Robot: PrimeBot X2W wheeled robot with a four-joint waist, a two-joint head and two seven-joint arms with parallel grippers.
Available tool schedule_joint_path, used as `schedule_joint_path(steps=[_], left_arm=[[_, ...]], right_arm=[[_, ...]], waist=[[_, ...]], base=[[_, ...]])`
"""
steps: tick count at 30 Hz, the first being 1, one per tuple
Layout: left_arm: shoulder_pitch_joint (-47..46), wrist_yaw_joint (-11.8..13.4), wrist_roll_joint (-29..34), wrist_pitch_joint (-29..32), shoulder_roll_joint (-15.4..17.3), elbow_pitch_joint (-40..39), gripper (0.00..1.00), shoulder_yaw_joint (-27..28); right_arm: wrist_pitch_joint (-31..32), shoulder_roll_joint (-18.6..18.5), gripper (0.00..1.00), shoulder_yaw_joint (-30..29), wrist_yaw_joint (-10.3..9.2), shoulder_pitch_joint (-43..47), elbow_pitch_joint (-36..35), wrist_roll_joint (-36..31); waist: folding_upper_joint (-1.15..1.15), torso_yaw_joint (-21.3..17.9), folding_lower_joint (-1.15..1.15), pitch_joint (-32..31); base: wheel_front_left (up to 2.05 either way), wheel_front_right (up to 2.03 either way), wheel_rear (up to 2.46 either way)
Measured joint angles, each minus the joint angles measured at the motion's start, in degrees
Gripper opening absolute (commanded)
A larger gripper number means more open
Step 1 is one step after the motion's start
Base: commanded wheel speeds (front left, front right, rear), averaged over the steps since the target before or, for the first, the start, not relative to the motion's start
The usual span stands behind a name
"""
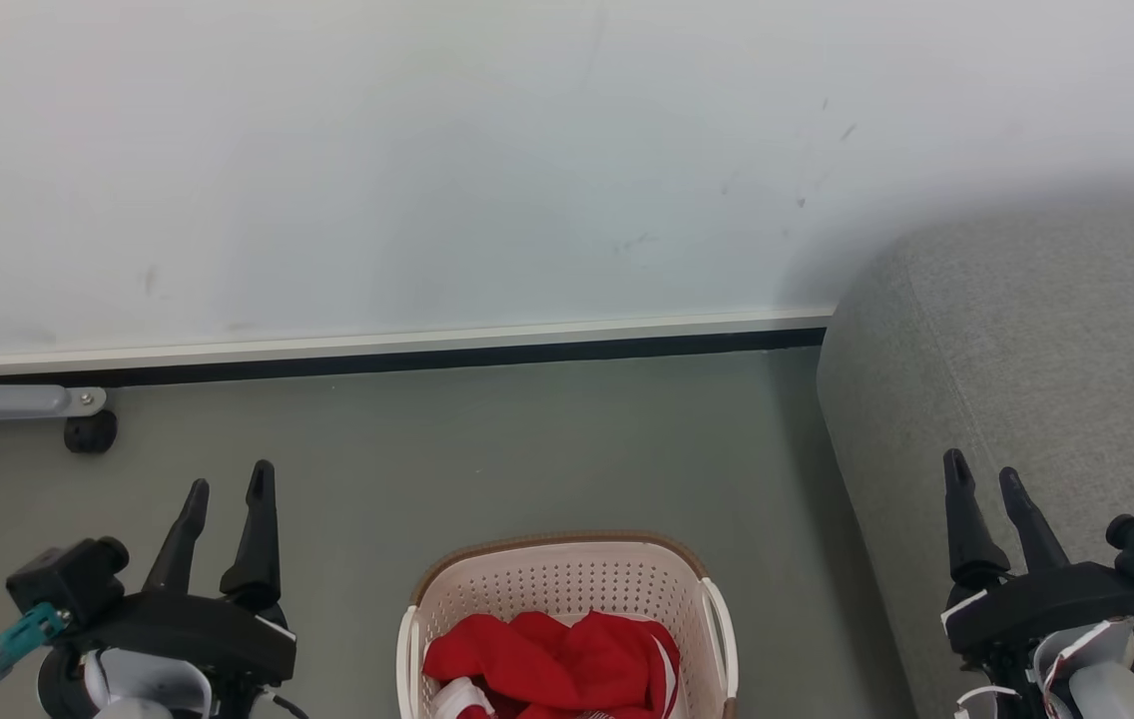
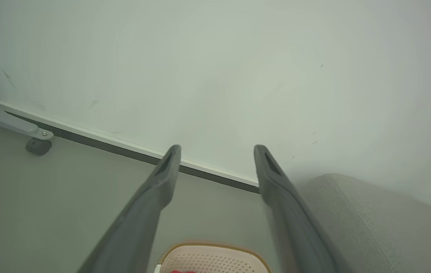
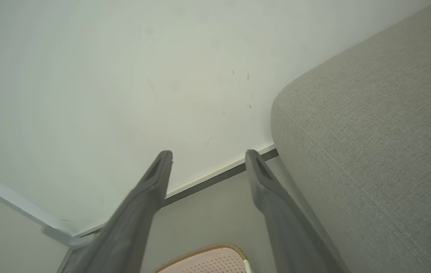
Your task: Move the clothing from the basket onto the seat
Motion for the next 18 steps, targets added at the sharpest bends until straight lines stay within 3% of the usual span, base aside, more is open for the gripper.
schedule_joint_path(steps=[18], left_arm=[[-0.36, 2.76, 11.35, -2.49, 1.67, 1.25, 1.0, -3.22]], right_arm=[[-2.94, -1.38, 1.0, 4.41, -3.02, -1.01, 2.42, -12.26]], waist=[[0.0, 0.04, 0.0, -0.05]], base=[[0.0, 0.0, 0.0]])
